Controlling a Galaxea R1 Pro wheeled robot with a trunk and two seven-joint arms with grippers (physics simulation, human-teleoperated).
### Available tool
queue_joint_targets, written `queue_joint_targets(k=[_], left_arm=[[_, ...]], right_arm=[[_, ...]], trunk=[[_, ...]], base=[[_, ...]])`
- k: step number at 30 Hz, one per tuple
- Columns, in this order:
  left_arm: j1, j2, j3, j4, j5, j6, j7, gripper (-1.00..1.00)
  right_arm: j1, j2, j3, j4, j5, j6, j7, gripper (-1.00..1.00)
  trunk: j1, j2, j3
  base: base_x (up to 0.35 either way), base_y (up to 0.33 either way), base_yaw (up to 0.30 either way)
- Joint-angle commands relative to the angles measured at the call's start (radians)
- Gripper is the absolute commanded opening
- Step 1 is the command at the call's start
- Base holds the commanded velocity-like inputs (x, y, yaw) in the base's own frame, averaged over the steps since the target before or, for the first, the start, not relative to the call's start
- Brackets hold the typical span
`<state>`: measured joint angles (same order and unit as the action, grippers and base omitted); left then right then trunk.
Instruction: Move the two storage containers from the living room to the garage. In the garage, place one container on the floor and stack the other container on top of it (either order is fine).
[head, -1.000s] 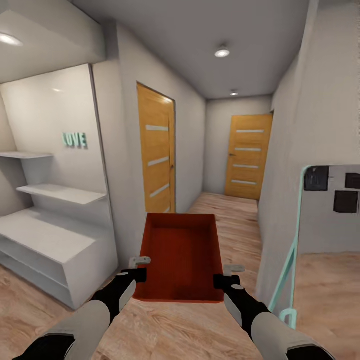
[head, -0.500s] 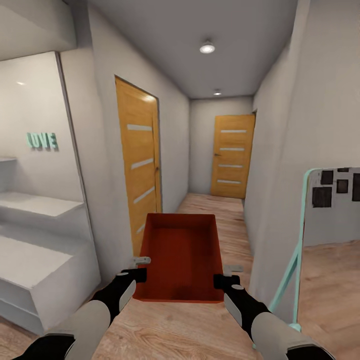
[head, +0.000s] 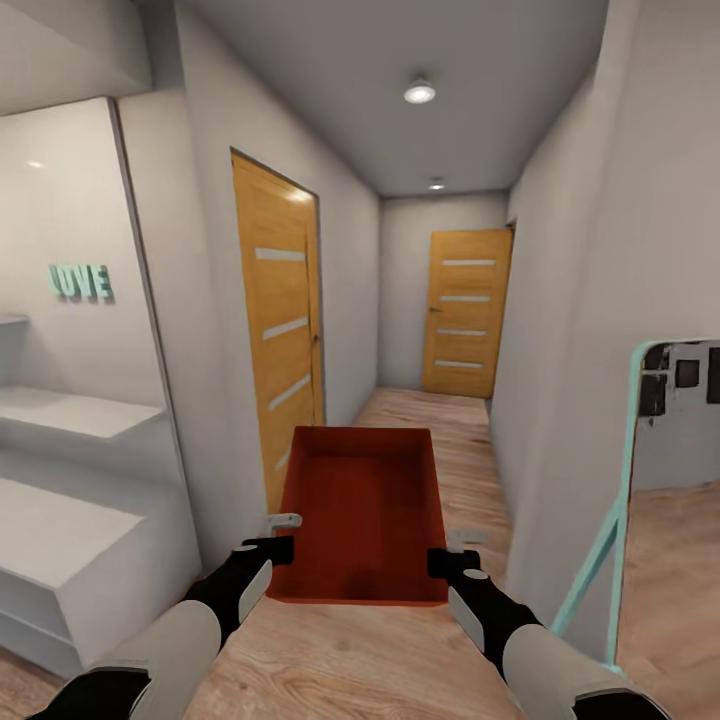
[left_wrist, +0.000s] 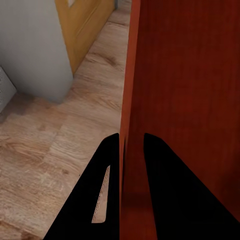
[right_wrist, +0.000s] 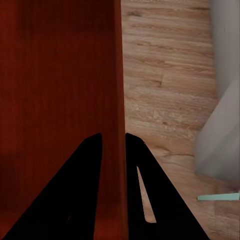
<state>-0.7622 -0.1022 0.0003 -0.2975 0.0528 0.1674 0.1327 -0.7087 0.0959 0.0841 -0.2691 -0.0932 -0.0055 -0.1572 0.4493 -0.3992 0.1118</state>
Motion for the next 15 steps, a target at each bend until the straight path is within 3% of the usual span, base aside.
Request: queue_joint_targets(k=[1,15], left_arm=[[0.0,0.008,0.03,-0.026,-0.019,0.007,0.01,-1.0],[0.0,0.008,0.029,-0.026,-0.019,0.007,0.01,-1.0]], right_arm=[[0.0,-0.006,-0.012,0.002,-0.01,-0.001,-0.009,-1.0],[0.0,-0.005,-0.013,0.002,-0.01,-0.002,-0.01,-1.0]], trunk=[[0.001,-0.001,0.0],[0.001,-0.001,0.0]], base=[[0.227,0.212,0.0],[0.243,0.222,0.0]])
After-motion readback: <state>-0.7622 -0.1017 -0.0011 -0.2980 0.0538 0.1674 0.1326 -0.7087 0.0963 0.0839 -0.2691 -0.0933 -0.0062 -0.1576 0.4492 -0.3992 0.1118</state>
